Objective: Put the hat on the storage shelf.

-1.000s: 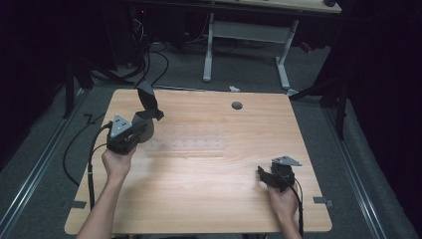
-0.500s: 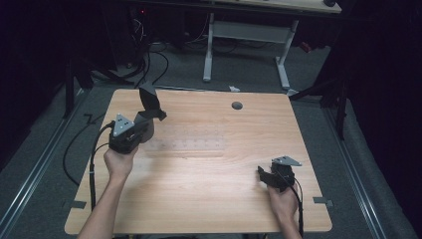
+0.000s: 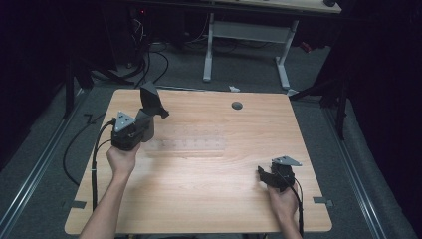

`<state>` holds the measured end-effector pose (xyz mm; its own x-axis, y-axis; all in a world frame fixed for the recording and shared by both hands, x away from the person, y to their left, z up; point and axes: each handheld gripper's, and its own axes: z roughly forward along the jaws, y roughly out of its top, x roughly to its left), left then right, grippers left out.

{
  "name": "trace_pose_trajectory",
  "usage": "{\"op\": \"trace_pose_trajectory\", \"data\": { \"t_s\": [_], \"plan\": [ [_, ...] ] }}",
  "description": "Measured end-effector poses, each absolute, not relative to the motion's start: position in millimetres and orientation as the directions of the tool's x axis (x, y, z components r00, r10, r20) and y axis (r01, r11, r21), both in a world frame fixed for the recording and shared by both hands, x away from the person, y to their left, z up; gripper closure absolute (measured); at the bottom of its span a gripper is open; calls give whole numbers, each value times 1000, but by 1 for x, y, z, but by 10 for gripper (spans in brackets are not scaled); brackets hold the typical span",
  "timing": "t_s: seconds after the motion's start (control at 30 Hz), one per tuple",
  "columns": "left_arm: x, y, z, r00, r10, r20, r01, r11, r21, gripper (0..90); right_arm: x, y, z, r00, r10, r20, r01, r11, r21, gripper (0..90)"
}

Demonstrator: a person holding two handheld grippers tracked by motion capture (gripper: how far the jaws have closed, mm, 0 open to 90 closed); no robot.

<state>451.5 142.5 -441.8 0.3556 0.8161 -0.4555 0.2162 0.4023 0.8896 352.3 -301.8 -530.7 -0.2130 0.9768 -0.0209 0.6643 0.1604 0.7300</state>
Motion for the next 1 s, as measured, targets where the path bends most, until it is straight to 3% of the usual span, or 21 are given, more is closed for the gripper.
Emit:
{"op": "trace_pose_trajectory", "data": {
  "t_s": [0.47,0.63,1.0],
  "plan": [
    [448,134,-443,361,821,-442,217,387,896,862,352,-302,-531,-213,977,-21,664,161,730,392],
    [452,136,-442,338,809,-480,234,422,876,862,352,-302,-531,-213,977,-21,664,161,730,392],
    [450,137,-459,338,829,-446,232,386,893,861,352,-302,-531,-214,977,-21,664,161,730,390]
  ]
}}
